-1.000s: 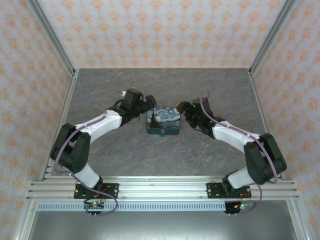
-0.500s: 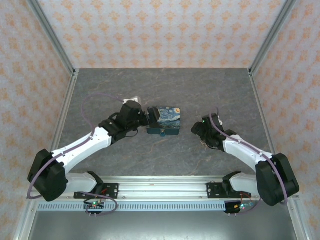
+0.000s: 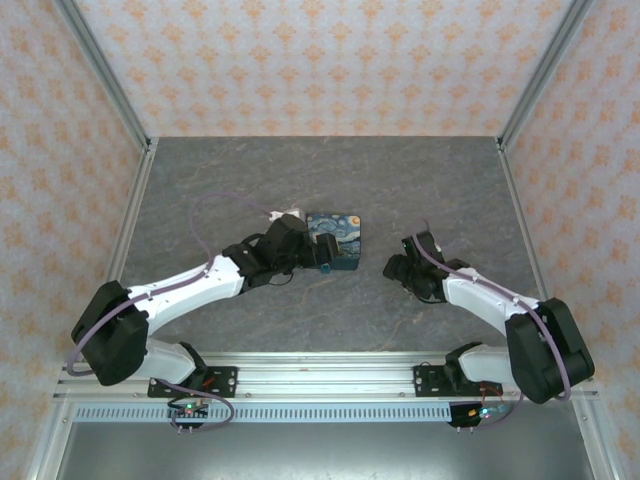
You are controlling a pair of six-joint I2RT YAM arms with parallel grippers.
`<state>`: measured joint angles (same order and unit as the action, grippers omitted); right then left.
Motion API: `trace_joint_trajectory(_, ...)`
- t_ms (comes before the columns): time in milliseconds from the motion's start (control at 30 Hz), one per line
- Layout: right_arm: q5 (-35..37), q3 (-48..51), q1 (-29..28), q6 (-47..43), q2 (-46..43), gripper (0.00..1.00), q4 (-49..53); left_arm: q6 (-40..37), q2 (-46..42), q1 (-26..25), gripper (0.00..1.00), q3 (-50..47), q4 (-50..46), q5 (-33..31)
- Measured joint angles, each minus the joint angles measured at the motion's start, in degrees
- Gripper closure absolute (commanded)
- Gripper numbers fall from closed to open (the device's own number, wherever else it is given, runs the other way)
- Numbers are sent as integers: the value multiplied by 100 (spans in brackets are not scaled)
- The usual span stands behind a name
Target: Unlock a padlock with a key
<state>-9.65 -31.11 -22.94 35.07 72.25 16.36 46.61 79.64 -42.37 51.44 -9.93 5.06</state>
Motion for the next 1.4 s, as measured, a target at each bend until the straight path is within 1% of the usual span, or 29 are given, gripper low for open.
trace_joint_trajectory(133, -203, 98, 2, 20, -39, 31, 35, 2, 15, -17, 0, 90, 35, -2)
trace_joint_trajectory(333, -470, 382, 9, 212, -452, 35, 39, 2, 83, -39, 0, 125, 74, 0)
trace_joint_trajectory(533, -498, 463, -398, 470, -568, 41, 109, 2, 232, -39, 0, 146, 81, 2)
trace_joint_trajectory(700, -120, 179, -702, 492, -190, 44, 367, 0, 304, -39, 0, 201, 81, 2)
trace_joint_trajectory(1000, 223, -90, -857, 442, 153, 49, 684, 0, 308, -39, 0, 221, 83, 2)
trace_joint_trajectory(1200, 426, -260, -981, 352, 369, 55, 898, 0, 315, -39, 0, 304, 52, 0)
trace_joint_trajectory(1400, 787, -422, -1191, 271, 597, 62, 1110, 13, 313, -39, 0, 409, 13, -22)
